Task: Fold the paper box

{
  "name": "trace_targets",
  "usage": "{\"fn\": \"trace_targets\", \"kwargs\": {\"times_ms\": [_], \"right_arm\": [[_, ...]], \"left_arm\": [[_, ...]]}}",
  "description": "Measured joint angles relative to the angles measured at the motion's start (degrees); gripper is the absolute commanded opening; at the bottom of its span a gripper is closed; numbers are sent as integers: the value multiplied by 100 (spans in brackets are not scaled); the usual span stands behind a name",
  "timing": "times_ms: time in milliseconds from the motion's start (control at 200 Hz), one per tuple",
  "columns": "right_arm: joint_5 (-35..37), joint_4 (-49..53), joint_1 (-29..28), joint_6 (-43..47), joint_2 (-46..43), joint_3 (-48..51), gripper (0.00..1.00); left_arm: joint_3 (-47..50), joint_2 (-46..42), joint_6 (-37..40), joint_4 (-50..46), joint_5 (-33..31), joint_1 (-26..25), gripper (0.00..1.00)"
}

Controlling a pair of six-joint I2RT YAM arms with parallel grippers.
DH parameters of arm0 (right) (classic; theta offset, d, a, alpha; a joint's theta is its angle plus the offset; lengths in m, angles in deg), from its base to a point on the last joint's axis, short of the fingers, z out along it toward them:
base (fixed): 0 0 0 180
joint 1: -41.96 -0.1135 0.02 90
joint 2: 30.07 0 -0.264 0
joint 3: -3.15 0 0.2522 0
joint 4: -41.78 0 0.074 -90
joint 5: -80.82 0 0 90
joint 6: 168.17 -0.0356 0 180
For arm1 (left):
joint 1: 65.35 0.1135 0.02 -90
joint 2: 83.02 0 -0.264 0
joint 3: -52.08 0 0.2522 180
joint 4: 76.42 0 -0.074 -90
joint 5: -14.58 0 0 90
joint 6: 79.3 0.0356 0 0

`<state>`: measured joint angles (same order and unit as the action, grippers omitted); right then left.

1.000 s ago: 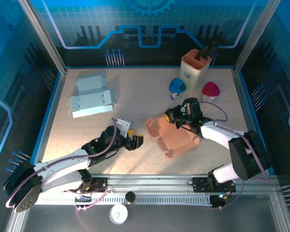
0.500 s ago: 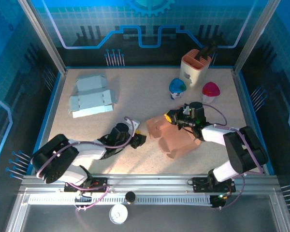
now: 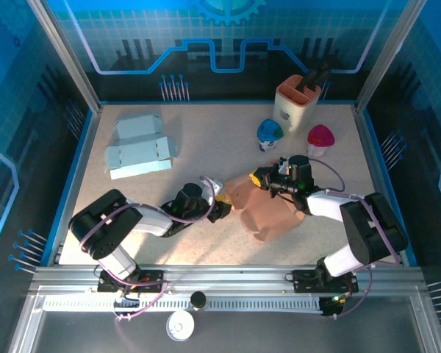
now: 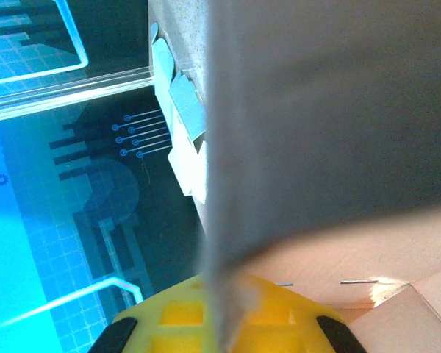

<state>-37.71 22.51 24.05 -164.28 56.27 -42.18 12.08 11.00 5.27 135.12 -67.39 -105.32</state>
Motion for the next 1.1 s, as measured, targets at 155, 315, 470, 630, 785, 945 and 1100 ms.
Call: {"fn": "trace_targets", "kwargs": {"times_ms": [155, 315, 470, 630, 785, 945, 1100], "right_arm": [[0, 39, 39, 22, -138, 9, 0], [0, 111, 55, 61, -234, 11, 0], [-50, 122, 68, 63, -247, 17, 0], [-70, 142, 70, 63, -247, 63, 0], [-68, 151, 70, 63, -245, 63, 0], [-66, -42, 70, 57, -140, 111, 0], [-63, -481, 70, 0, 42, 229, 0]], "left_arm": [[-153, 118, 229, -31, 151, 7, 44], [-330, 120, 476, -337, 249, 7, 44], [-599, 142, 708, -570, 431, 0, 43], [-776, 173, 841, -629, 448, -7, 42], [-883, 293, 894, -649, 422, -39, 45], [-898, 404, 901, -645, 319, -74, 48], [-898, 507, 898, -640, 166, -179, 50]]}}
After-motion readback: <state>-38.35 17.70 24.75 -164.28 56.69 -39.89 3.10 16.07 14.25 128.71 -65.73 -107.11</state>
